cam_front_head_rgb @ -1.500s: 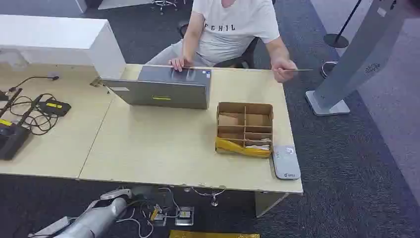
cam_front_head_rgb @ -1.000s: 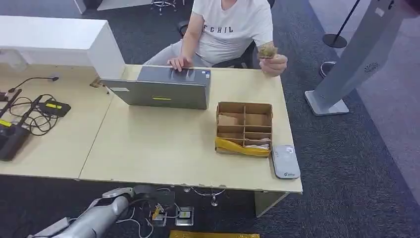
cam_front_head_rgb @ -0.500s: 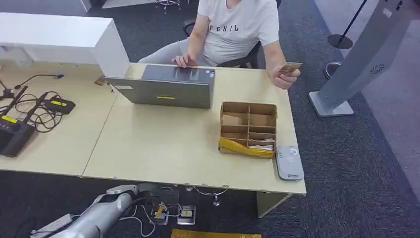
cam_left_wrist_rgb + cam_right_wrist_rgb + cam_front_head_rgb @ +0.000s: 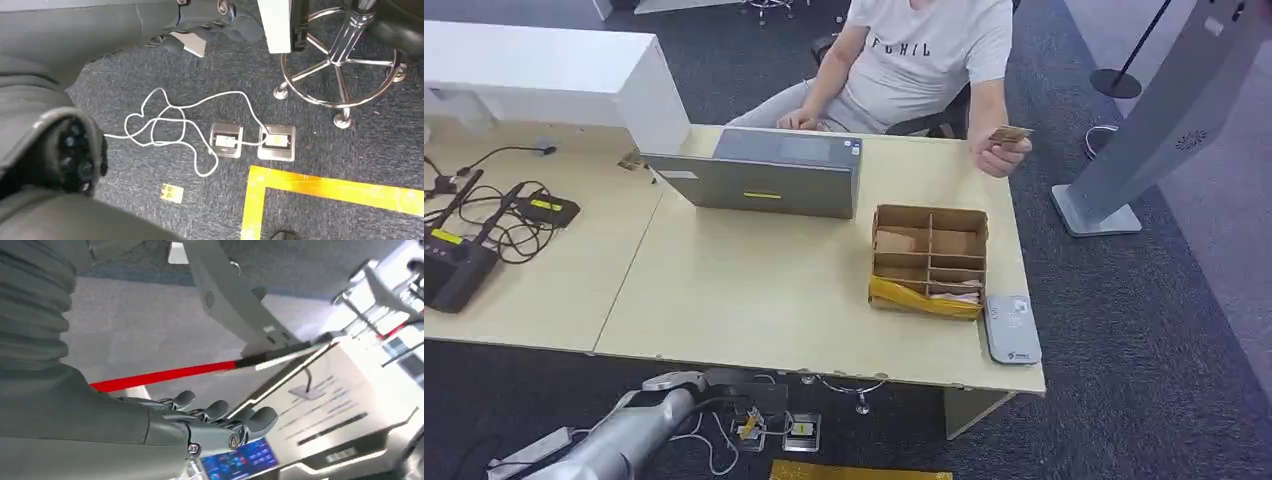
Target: Pass the card to the sensor for recognition and then transmit it.
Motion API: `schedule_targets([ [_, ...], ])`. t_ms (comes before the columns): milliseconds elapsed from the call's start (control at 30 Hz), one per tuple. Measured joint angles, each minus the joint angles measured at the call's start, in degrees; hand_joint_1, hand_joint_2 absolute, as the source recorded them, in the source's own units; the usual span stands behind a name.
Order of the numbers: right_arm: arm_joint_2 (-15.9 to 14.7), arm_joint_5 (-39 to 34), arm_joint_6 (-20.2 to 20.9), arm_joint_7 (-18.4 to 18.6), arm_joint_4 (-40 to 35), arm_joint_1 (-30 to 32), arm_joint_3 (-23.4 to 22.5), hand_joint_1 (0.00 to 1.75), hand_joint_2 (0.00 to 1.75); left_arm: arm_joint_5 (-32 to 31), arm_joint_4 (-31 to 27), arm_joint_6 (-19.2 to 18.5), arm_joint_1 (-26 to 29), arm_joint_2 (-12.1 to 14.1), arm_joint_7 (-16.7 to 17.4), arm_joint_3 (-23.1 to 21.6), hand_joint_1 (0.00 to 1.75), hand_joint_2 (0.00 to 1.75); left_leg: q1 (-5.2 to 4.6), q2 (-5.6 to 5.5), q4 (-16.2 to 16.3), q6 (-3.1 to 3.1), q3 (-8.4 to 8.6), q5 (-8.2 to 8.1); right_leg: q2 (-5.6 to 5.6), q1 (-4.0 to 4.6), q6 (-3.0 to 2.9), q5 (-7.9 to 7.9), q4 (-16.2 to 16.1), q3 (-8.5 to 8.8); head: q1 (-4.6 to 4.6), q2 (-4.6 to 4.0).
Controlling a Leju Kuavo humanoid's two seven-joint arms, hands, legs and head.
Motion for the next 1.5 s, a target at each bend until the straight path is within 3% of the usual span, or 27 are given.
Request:
schedule_targets([
  [233, 2.2, 2.2, 2.0, 1.7, -7.5, 5.7, 7.6, 0.00, 1.75, -0.1, 0.6, 0.0, -0.2, 0.0, -0.7, -0.1, 0.00, 0.00, 0.00, 0.00, 0.0, 0.00, -0.01, 0.00, 0.00, 0.00, 0.00, 0.00, 0.0, -0.03, 0.02, 0.00],
  [533, 3.6, 3.6, 3.2, 3.2, -14.4, 12.0, 14.1, 0.00, 1.75, -0.1, 0.8, 0.0, -0.3, 0.0, -0.7, -0.1, 0.00, 0.00, 0.00, 0.00, 0.0, 0.00, -0.02, 0.00, 0.00, 0.00, 0.00, 0.00, 0.0, -0.03, 0.02, 0.00],
  [867, 4.4, 9.5, -2.7, 3.4, -20.0, 17.4, 19.1, 0.00, 1.75, -0.2, 1.2, 0.1, -0.6, 0.3, -1.0, -0.2, 0.00, 0.00, 0.01, 0.02, 0.0, 0.00, -0.02, 0.00, 0.03, 0.01, 0.00, 0.00, 0.0, -0.08, 0.02, 0.00],
  [1167, 4.7, 10.3, -4.2, 4.5, -22.4, 20.1, 21.5, 0.00, 1.75, -0.7, 1.2, -0.1, -0.7, 0.5, -1.6, -0.3, 0.00, 0.00, 0.01, 0.04, 0.0, -0.01, -0.01, 0.00, 0.06, 0.01, 0.00, 0.00, 0.0, -0.10, 0.02, 0.00],
  [1200, 4.7, 10.3, -4.3, 4.7, -22.7, 20.4, 21.7, 1.69, 1.75, -0.7, 1.2, -0.1, -0.7, 0.5, -1.6, -0.3, 0.00, 0.00, 0.01, 0.04, 0.0, -0.01, -0.01, 0.00, 0.06, 0.01, 0.00, 0.00, 0.0, -0.10, 0.04, 0.00],
  [1500, 4.2, 12.5, -4.4, 6.4, -24.8, 21.3, 23.6, 1.75, 1.75, -0.9, 1.7, -0.3, -1.0, 0.5, -1.7, -0.6, 0.00, 0.00, 0.01, 0.06, 0.0, -0.01, -0.01, 0.00, 0.08, 0.01, 0.00, 0.00, 0.0, -0.11, 0.04, 0.00],
])
